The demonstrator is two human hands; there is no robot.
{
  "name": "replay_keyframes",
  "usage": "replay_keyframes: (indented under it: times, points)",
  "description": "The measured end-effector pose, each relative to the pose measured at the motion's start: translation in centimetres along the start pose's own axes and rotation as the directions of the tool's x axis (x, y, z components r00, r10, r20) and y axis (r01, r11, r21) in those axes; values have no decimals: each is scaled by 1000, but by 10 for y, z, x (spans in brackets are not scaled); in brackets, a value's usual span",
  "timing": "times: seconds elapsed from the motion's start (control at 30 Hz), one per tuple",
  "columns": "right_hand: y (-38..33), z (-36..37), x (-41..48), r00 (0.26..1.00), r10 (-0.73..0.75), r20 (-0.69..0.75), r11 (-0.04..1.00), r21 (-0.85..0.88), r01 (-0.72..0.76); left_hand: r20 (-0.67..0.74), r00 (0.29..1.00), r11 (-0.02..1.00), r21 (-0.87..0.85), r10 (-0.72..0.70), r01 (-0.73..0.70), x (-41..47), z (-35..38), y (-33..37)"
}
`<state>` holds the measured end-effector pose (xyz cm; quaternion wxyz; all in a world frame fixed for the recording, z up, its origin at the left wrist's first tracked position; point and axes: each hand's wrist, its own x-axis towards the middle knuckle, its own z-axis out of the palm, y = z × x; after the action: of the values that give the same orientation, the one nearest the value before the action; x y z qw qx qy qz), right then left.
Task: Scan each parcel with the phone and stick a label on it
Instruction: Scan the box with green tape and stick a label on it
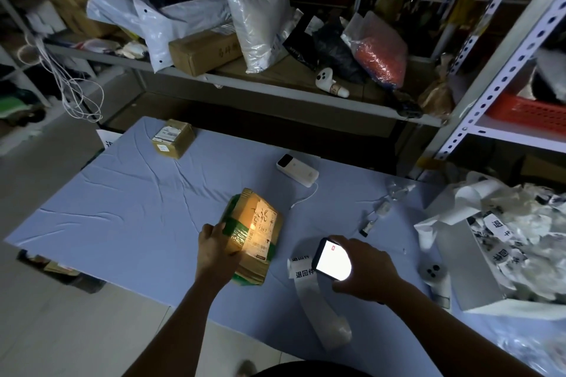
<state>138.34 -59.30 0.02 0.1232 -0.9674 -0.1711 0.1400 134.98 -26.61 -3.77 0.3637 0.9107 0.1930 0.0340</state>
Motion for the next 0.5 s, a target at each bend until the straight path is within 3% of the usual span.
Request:
replay_keyframes:
  times: [0.27, 0.5]
  points:
    - [9, 6, 3, 998, 36, 48, 999, 35, -38, -10, 1000, 1000, -1, -28, 28, 1, 4, 0]
    - [45, 57, -12, 948, 308, 81, 934, 163, -317, 47, 988, 989, -5, -146, 147, 16, 0, -13]
